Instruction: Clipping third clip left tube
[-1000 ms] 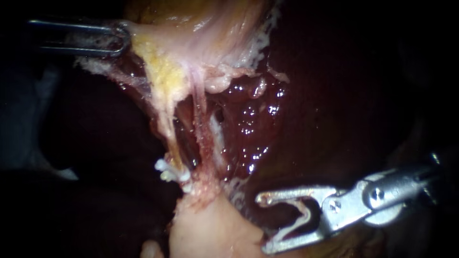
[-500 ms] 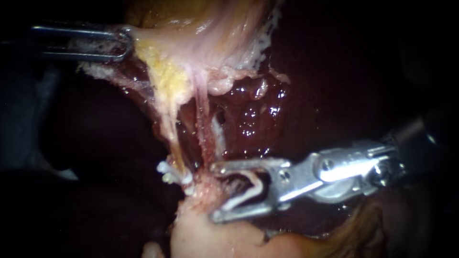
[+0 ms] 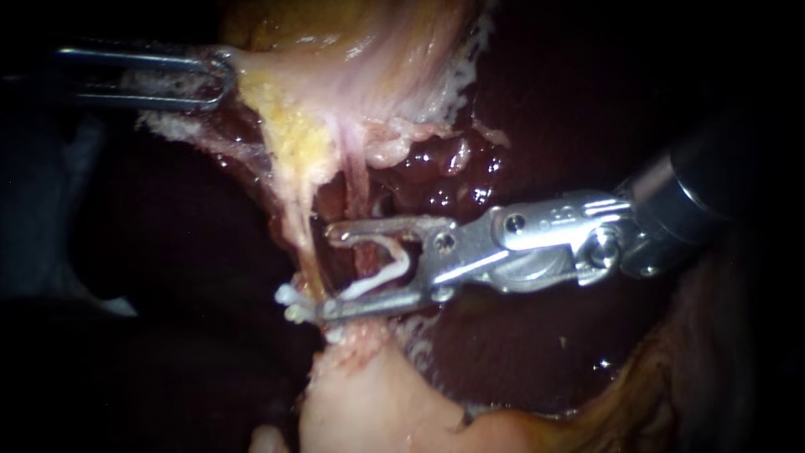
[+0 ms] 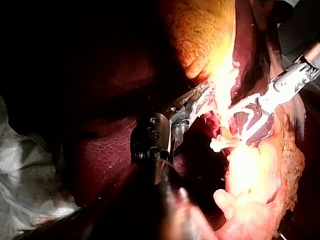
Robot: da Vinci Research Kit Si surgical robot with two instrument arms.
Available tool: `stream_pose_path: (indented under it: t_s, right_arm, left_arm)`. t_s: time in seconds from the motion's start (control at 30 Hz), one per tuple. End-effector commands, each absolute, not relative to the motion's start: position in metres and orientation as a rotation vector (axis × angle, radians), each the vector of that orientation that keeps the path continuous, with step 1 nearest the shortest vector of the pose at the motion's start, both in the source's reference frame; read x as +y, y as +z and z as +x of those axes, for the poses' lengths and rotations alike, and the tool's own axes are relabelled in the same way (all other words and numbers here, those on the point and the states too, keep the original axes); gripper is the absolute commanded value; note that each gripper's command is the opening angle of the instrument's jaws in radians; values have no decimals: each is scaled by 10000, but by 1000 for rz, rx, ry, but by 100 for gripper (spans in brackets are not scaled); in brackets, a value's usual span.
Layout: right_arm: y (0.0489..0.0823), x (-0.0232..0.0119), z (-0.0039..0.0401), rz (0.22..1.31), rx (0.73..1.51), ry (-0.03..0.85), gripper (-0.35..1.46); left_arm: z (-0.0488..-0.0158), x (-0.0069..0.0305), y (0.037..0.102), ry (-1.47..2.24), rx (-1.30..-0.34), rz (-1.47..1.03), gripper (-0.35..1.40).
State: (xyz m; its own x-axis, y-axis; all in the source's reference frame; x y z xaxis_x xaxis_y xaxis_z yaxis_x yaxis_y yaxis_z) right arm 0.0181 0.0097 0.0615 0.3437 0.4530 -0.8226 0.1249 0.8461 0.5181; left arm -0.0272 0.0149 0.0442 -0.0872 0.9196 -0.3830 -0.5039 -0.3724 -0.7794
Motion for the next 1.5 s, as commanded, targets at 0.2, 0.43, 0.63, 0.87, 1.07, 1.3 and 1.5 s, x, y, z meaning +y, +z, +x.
stream_pose_path:
  t_s: [0.2, 0.43, 0.63, 0.87, 1.07, 1.3, 1.5]
  right_arm:
    - [620, 102, 184, 551, 1240, 238, 49]
    - [617, 102, 206, 618, 1319, 241, 49]
    - [613, 101, 224, 640, 1348, 235, 49]
    - [610, 108, 240, 643, 1376, 262, 49]
    - [599, 124, 244, 657, 1417, 302, 48]
    - [573, 142, 241, 668, 1456, 327, 47]
    - [555, 135, 242, 692, 1455, 335, 47]
  left_arm:
    - [-274, 149, 443, 1684, -562, -1070, -35]
    - [-275, 148, 443, 1685, -565, -1070, -35]
    - [-275, 149, 444, 1685, -564, -1070, -35]
    - [-275, 149, 444, 1685, -564, -1070, -35]
    - [-276, 148, 444, 1685, -564, -1070, -35]
    - [-277, 148, 446, 1685, -562, -1071, -35]
    - [-276, 148, 447, 1685, -562, -1071, -35]
